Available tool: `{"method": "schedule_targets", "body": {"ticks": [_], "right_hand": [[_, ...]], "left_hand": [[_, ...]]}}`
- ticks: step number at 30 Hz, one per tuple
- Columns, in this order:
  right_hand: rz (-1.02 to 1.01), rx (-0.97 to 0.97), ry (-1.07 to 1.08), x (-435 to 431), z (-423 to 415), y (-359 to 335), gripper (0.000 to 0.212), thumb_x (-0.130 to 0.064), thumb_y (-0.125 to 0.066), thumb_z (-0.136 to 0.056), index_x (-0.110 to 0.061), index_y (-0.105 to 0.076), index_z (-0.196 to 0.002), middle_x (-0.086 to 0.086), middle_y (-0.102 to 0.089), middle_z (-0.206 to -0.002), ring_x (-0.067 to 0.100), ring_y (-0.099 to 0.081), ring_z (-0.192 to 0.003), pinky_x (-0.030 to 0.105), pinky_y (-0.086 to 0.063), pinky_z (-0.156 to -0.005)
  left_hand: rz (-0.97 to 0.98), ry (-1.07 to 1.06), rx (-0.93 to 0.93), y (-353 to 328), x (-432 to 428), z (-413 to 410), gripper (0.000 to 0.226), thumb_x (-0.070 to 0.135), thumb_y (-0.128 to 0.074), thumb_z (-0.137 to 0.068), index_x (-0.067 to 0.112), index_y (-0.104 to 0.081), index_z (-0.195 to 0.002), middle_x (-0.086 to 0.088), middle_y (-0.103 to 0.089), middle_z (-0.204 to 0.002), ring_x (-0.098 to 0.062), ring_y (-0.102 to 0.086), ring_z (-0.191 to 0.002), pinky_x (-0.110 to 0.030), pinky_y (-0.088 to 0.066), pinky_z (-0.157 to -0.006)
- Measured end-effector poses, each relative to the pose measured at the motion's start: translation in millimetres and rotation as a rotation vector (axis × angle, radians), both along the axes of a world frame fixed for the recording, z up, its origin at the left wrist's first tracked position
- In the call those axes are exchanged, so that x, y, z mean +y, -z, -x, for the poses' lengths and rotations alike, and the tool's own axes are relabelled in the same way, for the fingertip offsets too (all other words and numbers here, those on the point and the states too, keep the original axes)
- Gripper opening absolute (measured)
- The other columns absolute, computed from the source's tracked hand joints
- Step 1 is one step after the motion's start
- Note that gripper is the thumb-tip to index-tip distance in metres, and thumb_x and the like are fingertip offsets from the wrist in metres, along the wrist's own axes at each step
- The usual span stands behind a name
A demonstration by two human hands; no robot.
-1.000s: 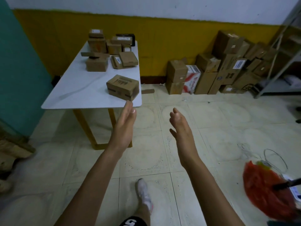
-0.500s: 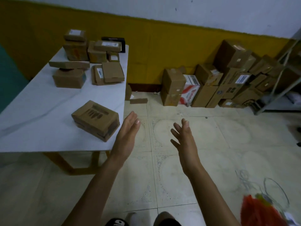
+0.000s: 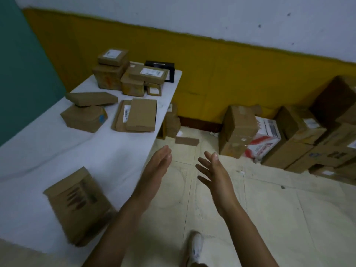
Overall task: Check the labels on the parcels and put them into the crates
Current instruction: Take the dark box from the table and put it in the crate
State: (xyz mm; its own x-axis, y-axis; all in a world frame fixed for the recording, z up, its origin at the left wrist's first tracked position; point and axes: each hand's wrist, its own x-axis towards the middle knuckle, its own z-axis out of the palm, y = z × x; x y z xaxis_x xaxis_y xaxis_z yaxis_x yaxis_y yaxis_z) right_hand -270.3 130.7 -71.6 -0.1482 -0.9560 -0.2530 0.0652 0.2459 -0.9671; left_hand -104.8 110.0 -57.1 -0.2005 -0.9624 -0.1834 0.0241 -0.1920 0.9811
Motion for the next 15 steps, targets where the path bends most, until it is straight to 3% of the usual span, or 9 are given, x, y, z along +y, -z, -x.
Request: {"method": "schedule_targets", "body": {"ticks": [3,7,15], "right_hand": [[-0.018,-0.003,-0.059,-64.0,43.5,-9.4,0.080,-0.072,-0.039,-0.070,-0.029,-0.045,-0.137,-0.005,-0.056,-0.132,0.013,-0.057,-0.117,0.035,-0.044,-0.100],[-0.035,-0.023,-0.129,-141.2,82.8,-14.2,0.065,-0.065,-0.039,-0.077,-0.029,-0.049,-0.130,-0.004,-0.059,-0.127,0.013,-0.060,-0.113,0.034,-0.046,-0.097],[-0.103,0.018,-0.361,-263.6,69.3,5.5,0.076,-0.072,-0.044,-0.071,-0.026,-0.053,-0.131,-0.004,-0.063,-0.124,0.012,-0.064,-0.107,0.040,-0.048,-0.098]], "left_hand": [[-0.023,-0.111,0.003,-5.8,-52.3,34.1,0.059,0.044,-0.040,-0.087,0.024,-0.033,-0.142,-0.001,-0.036,-0.151,-0.015,-0.037,-0.136,-0.042,-0.029,-0.115],[-0.051,-0.201,-0.004,-5.0,-107.7,62.8,0.076,0.052,-0.041,-0.074,0.024,-0.032,-0.144,0.002,-0.038,-0.148,-0.014,-0.038,-0.135,-0.038,-0.030,-0.114],[-0.080,-0.403,0.048,18.5,-206.3,67.4,0.070,0.060,-0.050,-0.069,0.030,-0.046,-0.133,0.006,-0.051,-0.137,-0.008,-0.049,-0.124,-0.021,-0.042,-0.095]]}}
